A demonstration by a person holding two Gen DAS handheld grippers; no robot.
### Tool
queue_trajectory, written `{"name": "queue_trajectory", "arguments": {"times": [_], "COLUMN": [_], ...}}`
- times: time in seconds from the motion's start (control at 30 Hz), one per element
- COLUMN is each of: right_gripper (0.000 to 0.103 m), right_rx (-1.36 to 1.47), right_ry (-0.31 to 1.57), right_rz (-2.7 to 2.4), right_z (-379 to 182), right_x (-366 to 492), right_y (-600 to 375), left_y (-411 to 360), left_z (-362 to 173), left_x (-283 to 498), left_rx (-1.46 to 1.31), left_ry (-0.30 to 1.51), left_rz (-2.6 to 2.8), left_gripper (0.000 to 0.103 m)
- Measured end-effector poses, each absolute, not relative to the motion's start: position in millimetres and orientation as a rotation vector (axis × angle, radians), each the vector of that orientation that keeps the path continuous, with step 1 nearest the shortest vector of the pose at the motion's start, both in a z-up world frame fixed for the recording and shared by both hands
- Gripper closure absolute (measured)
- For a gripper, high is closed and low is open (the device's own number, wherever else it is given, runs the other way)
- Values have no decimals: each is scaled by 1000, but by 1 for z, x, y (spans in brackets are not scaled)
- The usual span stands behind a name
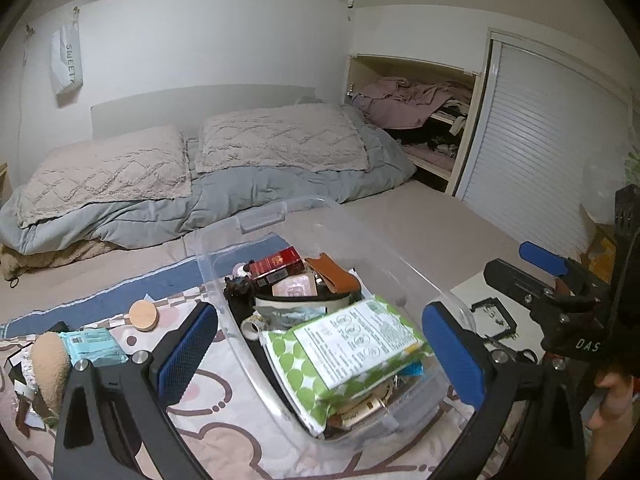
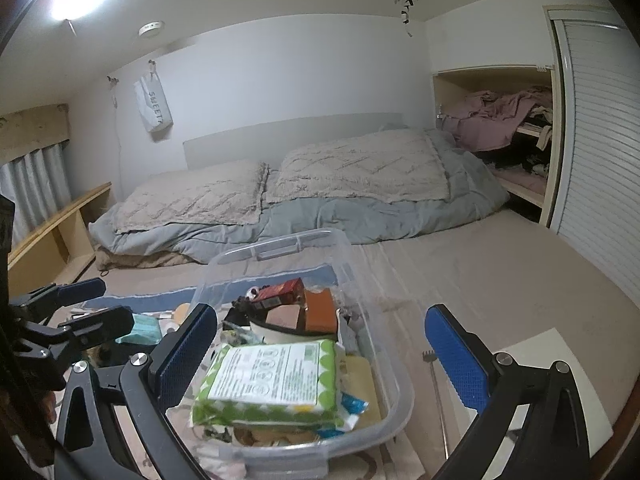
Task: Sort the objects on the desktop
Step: 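Withdraw both tools up and away from the box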
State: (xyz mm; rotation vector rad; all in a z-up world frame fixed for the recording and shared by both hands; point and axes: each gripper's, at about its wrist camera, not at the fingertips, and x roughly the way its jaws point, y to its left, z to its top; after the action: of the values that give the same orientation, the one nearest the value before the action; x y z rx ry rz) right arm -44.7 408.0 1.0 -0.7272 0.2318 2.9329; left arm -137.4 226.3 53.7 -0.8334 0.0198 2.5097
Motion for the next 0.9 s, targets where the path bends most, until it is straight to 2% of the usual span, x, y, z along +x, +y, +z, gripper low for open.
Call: {"name": "queue_trajectory", "arguments": {"times": [0.9], "right_gripper": [0], "right_rx": [-585], "right_ry": [161], "right_rz": [2944], "right_z": [-19], "right_x": [-22], "right_y": [393], "left_y": [184], "left_z": [35], "left_x": [-123], "left_rx": [-751], "left_ry": [9], "left_rz": [2558], "left_gripper": [0]}}
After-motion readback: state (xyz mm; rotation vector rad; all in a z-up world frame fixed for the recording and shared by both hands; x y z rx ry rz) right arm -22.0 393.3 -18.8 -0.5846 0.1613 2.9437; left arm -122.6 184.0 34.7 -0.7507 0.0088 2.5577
